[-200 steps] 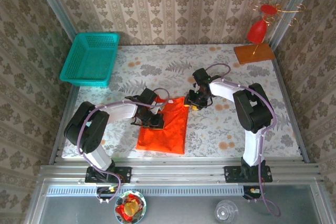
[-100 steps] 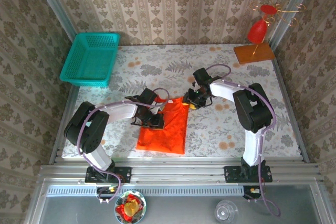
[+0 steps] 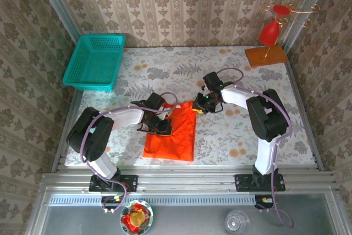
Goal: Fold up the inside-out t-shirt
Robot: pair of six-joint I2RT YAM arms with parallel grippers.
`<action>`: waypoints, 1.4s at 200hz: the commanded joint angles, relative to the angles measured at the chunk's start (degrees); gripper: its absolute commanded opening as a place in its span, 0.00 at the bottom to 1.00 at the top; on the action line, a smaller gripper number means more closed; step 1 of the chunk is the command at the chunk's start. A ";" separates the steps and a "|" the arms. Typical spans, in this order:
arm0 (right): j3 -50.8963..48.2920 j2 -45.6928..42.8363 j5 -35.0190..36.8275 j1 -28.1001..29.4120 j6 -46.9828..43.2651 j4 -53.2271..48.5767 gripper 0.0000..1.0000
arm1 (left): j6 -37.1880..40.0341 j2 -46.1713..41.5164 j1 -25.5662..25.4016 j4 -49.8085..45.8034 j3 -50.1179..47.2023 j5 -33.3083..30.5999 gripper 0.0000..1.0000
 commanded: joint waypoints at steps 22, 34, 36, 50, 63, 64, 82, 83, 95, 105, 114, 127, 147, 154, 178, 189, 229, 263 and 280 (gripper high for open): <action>-2.24 -1.63 0.47 -0.18 0.34 1.87 0.13 | -0.86 -0.76 -0.20 -2.64 -1.07 -2.79 0.04; -2.58 -1.16 0.53 -0.30 0.41 2.09 0.13 | -0.85 -0.68 -0.20 -2.64 -0.98 -2.76 0.04; -2.64 -1.11 0.61 -0.28 0.39 2.16 0.13 | -0.85 -0.67 -0.20 -2.64 -0.98 -2.74 0.04; -2.72 -0.68 1.51 -0.25 0.50 1.48 0.23 | -0.94 -0.58 -0.25 -2.65 -0.98 -2.69 0.04; -2.65 -0.44 2.69 -0.33 0.28 0.48 0.32 | -0.94 -0.57 -0.27 -2.64 -0.98 -2.62 0.04; -2.65 -0.42 2.76 -0.33 0.26 0.45 0.32 | -0.94 -0.58 -0.28 -2.64 -0.98 -2.60 0.04; -2.90 -0.13 2.69 -0.29 0.02 0.57 0.35 | -1.07 -0.57 -0.36 -2.64 -0.98 -2.59 0.04; -2.91 -0.13 2.68 -0.31 -0.01 0.59 0.35 | -1.05 -0.58 -0.37 -2.64 -0.98 -2.59 0.04; -2.86 0.30 2.36 -0.32 -0.03 0.82 0.35 | -1.04 -0.57 -0.38 -2.64 -0.89 -2.53 0.04; -2.89 0.72 1.67 -0.32 -0.07 1.19 0.35 | -1.07 -0.54 -0.38 -2.64 -0.90 -2.56 0.04; -2.84 1.12 1.22 -0.33 0.05 1.69 0.35 | -1.12 -0.50 -0.46 -2.56 -0.89 -2.61 0.04; -2.73 1.59 0.75 -0.31 0.20 2.08 0.35 | -1.12 -0.46 -0.47 -2.47 -0.86 -2.35 0.04; -2.41 2.29 0.16 -0.30 0.21 2.52 0.35 | -1.12 -0.41 -0.53 -2.47 -0.73 -2.33 0.04; -2.33 2.60 -0.41 -0.33 0.39 2.96 0.35 | -1.16 -0.41 -0.55 -2.47 -0.72 -2.32 0.04; -2.79 3.16 -3.12 -0.28 1.41 5.79 0.34 | -1.28 -0.32 -0.61 -2.38 -0.75 -2.32 0.04; -3.11 2.91 -3.82 -0.30 2.01 7.04 0.33 | -1.29 -0.23 -0.64 -2.31 -0.80 -2.32 0.04; -2.87 2.60 -4.32 -0.24 2.16 8.30 0.30 | -1.41 0.29 -0.82 -1.94 -0.48 -1.79 0.04; -2.72 3.12 -3.70 -0.32 2.15 7.70 0.27 | -1.41 0.65 -0.90 -2.20 -0.04 -1.81 0.04; -2.83 2.66 -2.28 -0.29 1.92 6.46 0.24 | -1.45 0.56 -0.90 -2.47 0.11 -1.89 0.04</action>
